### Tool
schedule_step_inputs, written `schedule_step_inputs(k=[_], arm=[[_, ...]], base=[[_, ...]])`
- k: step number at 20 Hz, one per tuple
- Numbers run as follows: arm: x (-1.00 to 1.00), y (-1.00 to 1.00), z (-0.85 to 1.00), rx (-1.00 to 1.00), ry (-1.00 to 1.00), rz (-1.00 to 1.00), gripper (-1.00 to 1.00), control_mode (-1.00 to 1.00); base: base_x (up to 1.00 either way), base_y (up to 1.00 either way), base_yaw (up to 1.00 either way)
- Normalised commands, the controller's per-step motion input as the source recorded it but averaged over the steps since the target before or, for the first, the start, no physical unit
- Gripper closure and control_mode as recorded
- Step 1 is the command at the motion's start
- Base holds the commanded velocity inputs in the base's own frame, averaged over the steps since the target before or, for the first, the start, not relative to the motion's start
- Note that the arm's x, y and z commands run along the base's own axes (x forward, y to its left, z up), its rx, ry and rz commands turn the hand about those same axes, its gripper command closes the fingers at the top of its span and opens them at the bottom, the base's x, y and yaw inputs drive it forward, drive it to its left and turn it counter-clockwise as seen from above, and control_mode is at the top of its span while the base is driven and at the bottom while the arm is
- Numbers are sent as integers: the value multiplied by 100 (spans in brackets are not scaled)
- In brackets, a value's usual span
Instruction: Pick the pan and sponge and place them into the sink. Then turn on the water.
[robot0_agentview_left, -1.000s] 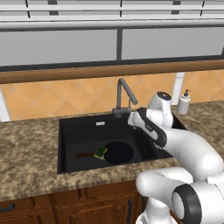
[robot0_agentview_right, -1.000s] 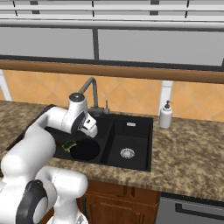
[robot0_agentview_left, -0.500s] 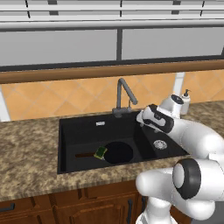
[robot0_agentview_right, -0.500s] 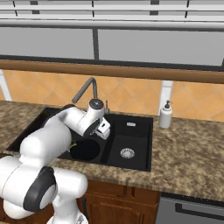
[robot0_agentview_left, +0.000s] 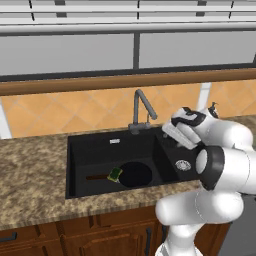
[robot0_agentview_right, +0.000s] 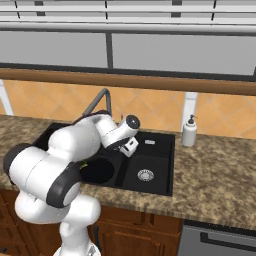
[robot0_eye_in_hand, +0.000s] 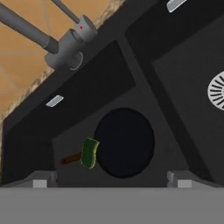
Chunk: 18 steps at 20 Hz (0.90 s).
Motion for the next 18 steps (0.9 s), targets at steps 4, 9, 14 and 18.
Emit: schedule_step_inputs(k=[4,9,14,18], arm=[[0,-13,0,1,0,0,-100,-100],[25,0,-2,0,1,0,-100,-100],[44,0,-4,0,0,0,-100,-100],[33,0,-2,0,0,0,-100,-100]], base=[[0,0,0],[0,0,0],[0,0,0],[0,0,0]])
